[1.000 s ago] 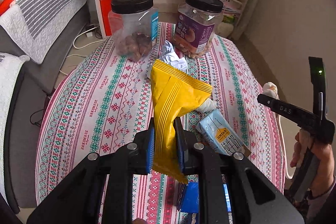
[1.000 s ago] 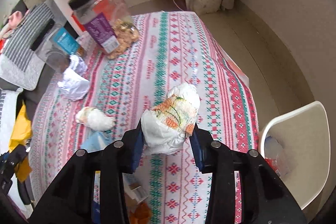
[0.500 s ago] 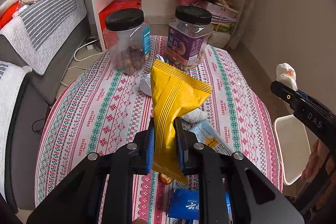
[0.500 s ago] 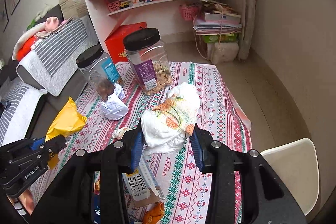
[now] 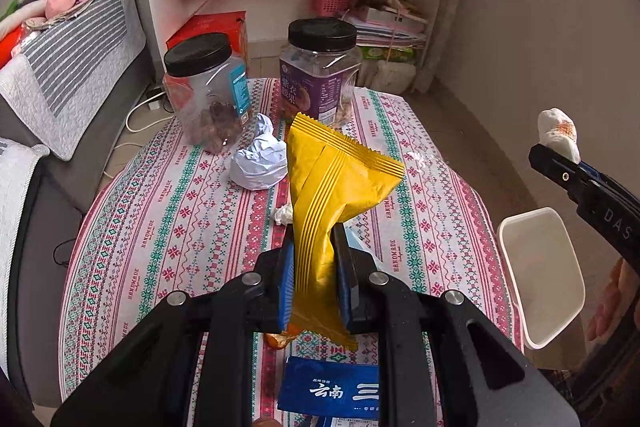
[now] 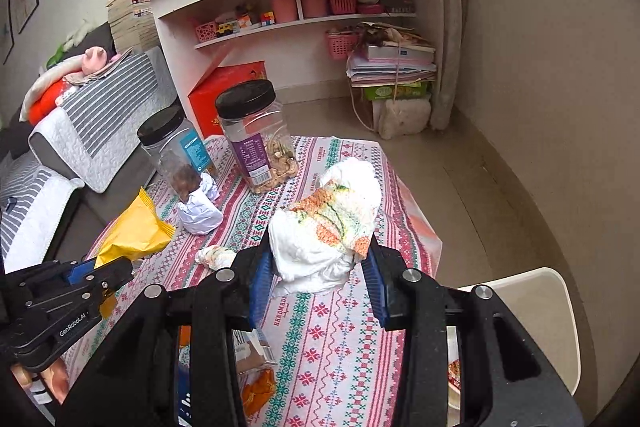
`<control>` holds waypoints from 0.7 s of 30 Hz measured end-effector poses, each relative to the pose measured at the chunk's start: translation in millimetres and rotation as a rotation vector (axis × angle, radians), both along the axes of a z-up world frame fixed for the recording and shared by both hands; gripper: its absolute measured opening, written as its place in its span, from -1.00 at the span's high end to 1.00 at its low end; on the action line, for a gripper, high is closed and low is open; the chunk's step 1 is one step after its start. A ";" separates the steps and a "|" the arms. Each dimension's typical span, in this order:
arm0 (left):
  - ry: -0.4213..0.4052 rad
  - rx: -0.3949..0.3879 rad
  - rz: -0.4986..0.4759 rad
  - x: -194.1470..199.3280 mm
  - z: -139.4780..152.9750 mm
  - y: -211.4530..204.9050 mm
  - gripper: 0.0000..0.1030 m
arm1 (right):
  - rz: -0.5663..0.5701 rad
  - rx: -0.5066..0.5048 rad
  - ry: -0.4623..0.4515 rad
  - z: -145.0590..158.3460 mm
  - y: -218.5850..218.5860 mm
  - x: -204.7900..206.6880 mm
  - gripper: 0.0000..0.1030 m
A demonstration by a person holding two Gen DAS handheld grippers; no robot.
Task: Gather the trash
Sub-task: 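Carry the tissue into the white bin and open the right gripper while the left carries the yellow bag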
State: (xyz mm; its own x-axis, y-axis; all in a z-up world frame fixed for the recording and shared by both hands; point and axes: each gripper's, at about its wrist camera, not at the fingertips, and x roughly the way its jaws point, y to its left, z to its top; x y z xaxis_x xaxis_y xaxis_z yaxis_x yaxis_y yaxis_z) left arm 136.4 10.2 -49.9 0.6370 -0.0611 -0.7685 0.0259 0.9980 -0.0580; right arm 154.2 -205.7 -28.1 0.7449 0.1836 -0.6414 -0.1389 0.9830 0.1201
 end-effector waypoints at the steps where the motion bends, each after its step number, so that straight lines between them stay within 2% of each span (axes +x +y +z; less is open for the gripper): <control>1: 0.001 0.001 -0.006 -0.2 -0.4 -3.3 0.65 | -0.009 -0.001 -0.001 1.2 -5.3 -1.1 0.26; 15: 0.001 -0.002 -0.121 -2.9 2.0 -60.5 0.65 | -0.225 0.027 -0.028 18.5 -106.5 -28.1 0.23; 19: -0.013 0.005 -0.185 -9.3 8.7 -88.2 0.65 | -0.288 0.043 -0.037 25.3 -135.1 -41.3 0.16; 21: -0.022 0.004 -0.219 -12.6 12.4 -102.6 0.65 | -0.325 0.050 -0.043 28.1 -148.8 -48.4 0.05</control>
State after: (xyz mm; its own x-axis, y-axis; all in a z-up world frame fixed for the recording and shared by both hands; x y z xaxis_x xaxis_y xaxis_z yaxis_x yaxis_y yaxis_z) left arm 123.9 -92.4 -37.6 0.6253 -0.1964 -0.7553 0.2431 0.9687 -0.0506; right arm 105.8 -354.4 0.0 0.7956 -0.0376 -0.6046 0.1755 0.9696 0.1706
